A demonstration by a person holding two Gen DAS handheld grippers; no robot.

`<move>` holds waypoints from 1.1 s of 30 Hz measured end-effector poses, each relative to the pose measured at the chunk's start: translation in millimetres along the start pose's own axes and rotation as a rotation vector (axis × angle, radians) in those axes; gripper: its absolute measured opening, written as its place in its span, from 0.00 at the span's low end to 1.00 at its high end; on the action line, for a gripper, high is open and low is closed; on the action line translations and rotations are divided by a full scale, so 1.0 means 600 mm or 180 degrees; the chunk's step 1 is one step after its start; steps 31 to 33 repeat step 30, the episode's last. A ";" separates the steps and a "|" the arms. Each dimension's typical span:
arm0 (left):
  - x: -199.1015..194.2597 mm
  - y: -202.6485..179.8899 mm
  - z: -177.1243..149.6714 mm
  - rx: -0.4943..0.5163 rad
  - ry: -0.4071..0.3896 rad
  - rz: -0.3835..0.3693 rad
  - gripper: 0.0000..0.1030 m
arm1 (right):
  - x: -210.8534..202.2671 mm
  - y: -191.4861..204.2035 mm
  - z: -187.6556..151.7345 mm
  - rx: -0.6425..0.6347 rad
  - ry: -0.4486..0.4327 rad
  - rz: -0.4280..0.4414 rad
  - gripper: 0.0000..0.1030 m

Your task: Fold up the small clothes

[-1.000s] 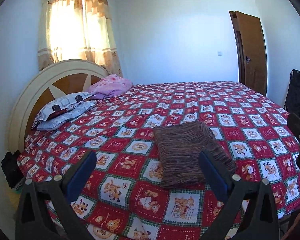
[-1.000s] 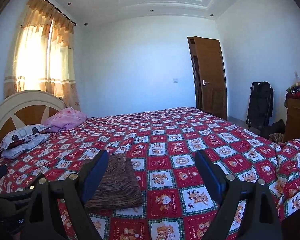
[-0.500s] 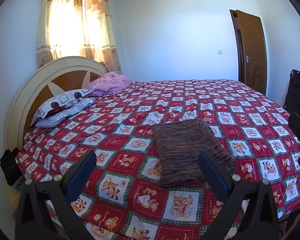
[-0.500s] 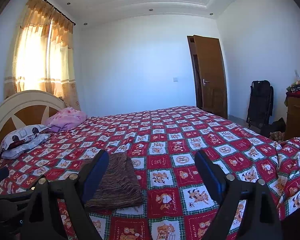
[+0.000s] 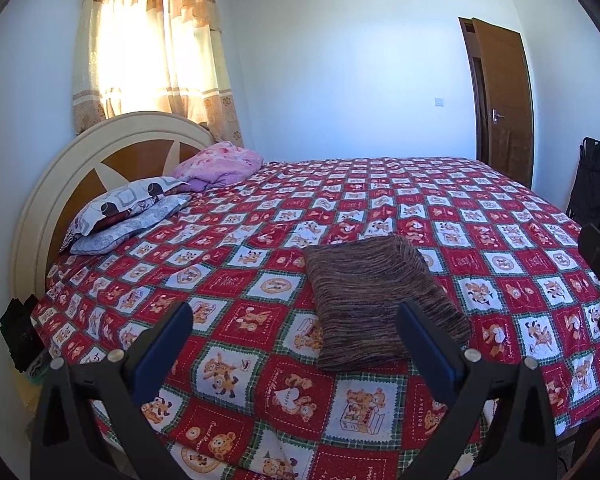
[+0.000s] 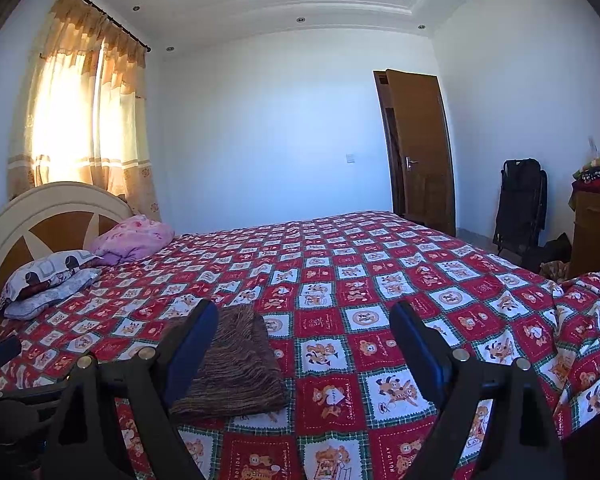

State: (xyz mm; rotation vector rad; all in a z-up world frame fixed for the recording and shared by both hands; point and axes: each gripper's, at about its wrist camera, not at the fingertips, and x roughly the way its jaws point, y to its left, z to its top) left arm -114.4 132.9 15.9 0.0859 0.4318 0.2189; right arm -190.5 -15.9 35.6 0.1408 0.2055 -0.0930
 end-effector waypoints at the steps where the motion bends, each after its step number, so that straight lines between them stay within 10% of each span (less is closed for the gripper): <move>1: 0.000 0.000 -0.001 0.0000 0.0004 -0.0002 1.00 | 0.000 0.000 0.000 -0.0001 0.0002 0.0000 0.86; 33: 0.017 0.000 -0.008 -0.0092 0.0180 -0.0276 1.00 | 0.005 -0.005 -0.006 -0.0021 0.0073 0.0050 0.86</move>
